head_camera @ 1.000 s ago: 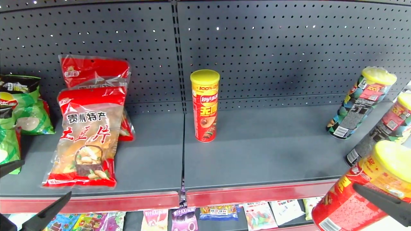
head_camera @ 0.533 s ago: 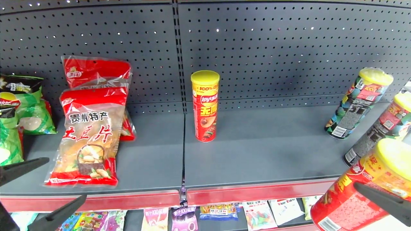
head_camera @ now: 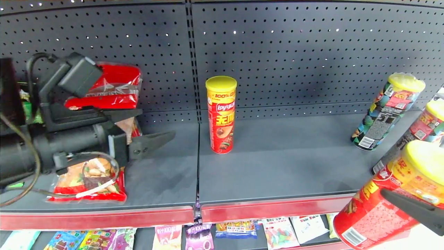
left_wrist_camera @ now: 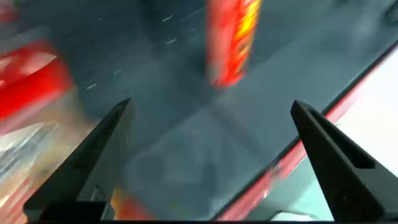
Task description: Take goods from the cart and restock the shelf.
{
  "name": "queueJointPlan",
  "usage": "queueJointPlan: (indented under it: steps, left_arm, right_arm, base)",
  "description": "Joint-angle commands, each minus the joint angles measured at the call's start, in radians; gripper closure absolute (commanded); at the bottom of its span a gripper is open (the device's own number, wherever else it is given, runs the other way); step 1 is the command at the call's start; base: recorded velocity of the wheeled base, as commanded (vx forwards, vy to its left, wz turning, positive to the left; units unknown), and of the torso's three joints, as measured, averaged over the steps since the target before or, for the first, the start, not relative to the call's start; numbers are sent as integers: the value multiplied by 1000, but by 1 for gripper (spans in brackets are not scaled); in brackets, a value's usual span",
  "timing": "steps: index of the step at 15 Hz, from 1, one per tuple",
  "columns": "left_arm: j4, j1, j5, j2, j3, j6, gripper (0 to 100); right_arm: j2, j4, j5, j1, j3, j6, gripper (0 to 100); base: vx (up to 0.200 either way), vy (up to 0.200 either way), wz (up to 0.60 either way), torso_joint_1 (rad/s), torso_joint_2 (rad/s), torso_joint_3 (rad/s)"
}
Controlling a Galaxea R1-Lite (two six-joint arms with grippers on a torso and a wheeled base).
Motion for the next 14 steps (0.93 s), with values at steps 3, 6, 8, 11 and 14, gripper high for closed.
queueJointPlan:
  steps: [3, 6, 8, 11, 14]
  left_arm:
    - [-42, -34, -38, 300, -199, 36, 0]
    - [-42, -32, -35, 354, -262, 39, 0]
    - [-44, -32, -18, 397, -305, 44, 0]
    - [-44, -32, -18, 444, -369, 57, 0]
    - [-45, -35, -24, 481, -426, 57, 0]
  right_arm:
    - [4, -1, 0, -1, -5, 0, 100]
    - [4, -1, 0, -2, -10, 0, 100]
    - [2, -1, 0, -4, -10, 0, 100]
    - [1, -1, 0, -4, -8, 0, 100]
    - [1, -1, 0, -5, -7, 0, 100]
  base:
    - [0, 0, 0, 0, 0, 0]
    - [0, 0, 0, 0, 0, 0]
    - [0, 0, 0, 0, 0, 0]
    - [0, 0, 0, 0, 0, 0]
    - [0, 0, 0, 0, 0, 0]
